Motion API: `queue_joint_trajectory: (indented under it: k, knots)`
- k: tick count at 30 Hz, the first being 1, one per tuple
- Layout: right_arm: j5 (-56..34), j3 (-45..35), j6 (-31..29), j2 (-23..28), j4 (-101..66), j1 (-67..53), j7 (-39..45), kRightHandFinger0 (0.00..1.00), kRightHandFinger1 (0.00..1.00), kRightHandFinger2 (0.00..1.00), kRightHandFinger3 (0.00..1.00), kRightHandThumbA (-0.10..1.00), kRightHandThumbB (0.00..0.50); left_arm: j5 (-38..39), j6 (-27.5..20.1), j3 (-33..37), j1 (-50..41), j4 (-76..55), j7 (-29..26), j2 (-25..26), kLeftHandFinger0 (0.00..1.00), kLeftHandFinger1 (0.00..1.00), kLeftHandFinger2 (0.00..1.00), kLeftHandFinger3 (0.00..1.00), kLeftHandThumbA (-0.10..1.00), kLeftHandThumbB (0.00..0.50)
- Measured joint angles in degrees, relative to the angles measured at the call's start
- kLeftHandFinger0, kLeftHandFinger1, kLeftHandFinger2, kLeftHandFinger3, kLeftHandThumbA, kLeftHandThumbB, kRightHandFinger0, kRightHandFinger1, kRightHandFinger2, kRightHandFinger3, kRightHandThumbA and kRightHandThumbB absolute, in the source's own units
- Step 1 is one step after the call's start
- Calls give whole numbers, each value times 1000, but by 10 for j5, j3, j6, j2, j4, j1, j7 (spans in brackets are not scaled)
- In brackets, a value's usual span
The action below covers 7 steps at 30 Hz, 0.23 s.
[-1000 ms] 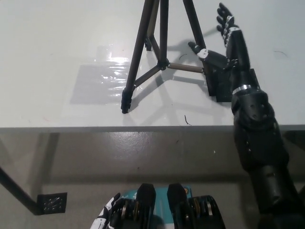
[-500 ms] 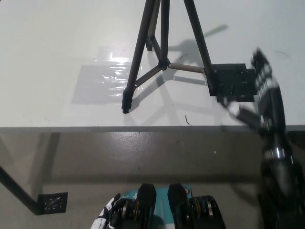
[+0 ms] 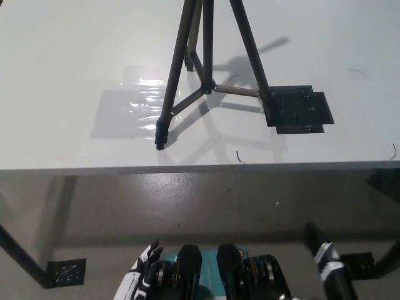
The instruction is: A tripod lies near the right hand side of the table and the robot grab a leg of the tripod using its right hand and put it up right.
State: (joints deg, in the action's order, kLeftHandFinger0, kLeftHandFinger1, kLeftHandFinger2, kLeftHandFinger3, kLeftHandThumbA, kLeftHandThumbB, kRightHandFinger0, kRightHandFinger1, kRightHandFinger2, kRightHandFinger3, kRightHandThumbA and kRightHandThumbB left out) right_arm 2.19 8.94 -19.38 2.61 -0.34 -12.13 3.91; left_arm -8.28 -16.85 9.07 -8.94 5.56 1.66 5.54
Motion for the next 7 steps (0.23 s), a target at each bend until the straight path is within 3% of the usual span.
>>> queue_joint_trajectory:
  k: [7]
  knots:
    - [-21,3,-13,0,71,42,19,1000,1000,1000,1000,1000,457,6,-8,-6,14,4,3,1,1000,1000,1000,1000,1000,384]
